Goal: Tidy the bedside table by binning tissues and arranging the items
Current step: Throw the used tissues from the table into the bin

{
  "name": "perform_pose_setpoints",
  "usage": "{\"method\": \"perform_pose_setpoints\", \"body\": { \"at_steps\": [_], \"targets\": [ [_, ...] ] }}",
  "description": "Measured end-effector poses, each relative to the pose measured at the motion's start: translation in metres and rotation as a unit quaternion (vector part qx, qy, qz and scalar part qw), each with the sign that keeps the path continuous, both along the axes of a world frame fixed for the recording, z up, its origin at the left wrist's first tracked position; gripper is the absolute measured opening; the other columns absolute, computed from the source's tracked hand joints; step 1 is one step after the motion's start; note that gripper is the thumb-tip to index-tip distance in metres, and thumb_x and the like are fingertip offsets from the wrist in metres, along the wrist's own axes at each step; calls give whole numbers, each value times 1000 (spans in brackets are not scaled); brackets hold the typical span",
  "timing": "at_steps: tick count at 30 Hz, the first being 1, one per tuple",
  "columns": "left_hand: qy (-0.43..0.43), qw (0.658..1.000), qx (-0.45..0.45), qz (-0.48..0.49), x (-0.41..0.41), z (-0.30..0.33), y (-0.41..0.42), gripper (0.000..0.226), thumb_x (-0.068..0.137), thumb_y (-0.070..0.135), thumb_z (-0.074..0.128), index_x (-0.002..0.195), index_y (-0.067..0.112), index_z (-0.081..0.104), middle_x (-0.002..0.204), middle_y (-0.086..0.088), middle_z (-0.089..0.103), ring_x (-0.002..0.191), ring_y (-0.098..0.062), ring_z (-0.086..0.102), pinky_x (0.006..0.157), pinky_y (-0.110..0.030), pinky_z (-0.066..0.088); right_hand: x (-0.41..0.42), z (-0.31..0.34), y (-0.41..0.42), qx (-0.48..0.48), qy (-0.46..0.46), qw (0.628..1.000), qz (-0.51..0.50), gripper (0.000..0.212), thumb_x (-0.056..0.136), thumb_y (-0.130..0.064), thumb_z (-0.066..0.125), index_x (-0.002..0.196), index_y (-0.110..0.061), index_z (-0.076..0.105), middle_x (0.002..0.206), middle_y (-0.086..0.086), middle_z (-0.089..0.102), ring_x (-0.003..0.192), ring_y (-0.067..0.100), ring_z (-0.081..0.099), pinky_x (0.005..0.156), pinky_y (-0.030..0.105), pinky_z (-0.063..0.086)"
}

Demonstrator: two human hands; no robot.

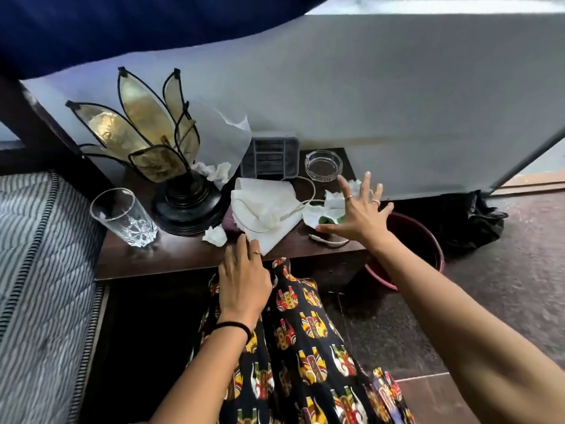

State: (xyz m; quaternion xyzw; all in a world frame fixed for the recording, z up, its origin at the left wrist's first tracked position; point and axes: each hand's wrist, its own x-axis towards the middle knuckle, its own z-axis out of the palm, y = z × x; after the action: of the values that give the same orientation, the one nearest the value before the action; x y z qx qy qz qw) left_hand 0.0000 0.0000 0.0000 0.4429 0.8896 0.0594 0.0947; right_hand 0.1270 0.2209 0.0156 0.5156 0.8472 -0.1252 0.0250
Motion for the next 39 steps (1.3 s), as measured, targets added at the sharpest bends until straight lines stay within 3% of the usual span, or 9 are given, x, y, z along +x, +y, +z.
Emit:
{"method": "perform_pose_setpoints", "body": {
  "at_steps": [4,8,15,21,26,31,33,35,39],
  "targets": [
    [8,1000,17,-4,-4,-5,7,53,93,26,40,143,13,30,154,-10,25,140,-32,27,106,-44,36,-14,-8,11,-69,-10,997,-15,124,46,-77,72,142,-52,-3,156,16,-22,141,52,-4,103,76,15],
    [-9,999,36,8,-8,-7,11,51,92,24,42,141,14,33,150,-8,29,138,-29,30,103,-44,39,-20,-26,13,-39,-49,998,-3,100,57,-70,72,140,-43,23,153,17,9,136,49,20,104,64,30],
    [-6,999,52,12,-10,-5,14,49,92,22,44,139,11,38,146,-9,35,135,-26,35,99,-41,42,-29,-33,11,59,19,998,9,47,88,-46,56,124,-17,51,126,17,41,113,44,43,93,49,41],
    [-10,998,55,16,-11,-3,14,48,92,23,44,139,12,38,146,-8,36,133,-25,38,98,-39,43,-13,-21,21,115,137,983,-26,25,90,-17,49,112,-4,53,117,18,49,107,44,48,80,46,45],
    [-14,998,62,19,-10,-1,11,48,92,23,46,139,12,38,146,-8,36,133,-24,39,99,-38,43,33,-10,41,104,229,956,-149,28,79,-4,49,107,-7,51,110,25,61,96,47,58,76,44,46],
    [-21,997,67,29,-11,0,10,48,93,25,45,139,13,38,148,-6,33,133,-23,39,100,-39,42,86,-17,59,59,257,932,-250,52,72,7,45,116,-17,56,104,23,67,94,43,63,85,45,52],
    [-23,997,71,32,-11,1,10,48,93,25,45,139,13,40,149,-5,33,132,-24,40,100,-39,42,101,-28,65,-9,315,900,-302,45,75,10,44,111,-6,64,106,24,67,85,39,67,67,34,60],
    [-25,996,73,35,-11,0,11,48,92,25,46,138,12,40,149,-6,33,132,-24,40,101,-40,42,114,-41,68,-75,376,850,-361,28,76,14,50,99,7,65,101,21,63,73,32,64,39,13,49],
    [-37,995,78,49,-13,-2,12,48,92,25,47,137,10,42,149,-5,33,131,-24,40,101,-41,42,128,-61,62,-178,477,711,-485,22,80,11,47,97,3,58,82,11,55,66,20,58,38,19,51]
  ]
}}
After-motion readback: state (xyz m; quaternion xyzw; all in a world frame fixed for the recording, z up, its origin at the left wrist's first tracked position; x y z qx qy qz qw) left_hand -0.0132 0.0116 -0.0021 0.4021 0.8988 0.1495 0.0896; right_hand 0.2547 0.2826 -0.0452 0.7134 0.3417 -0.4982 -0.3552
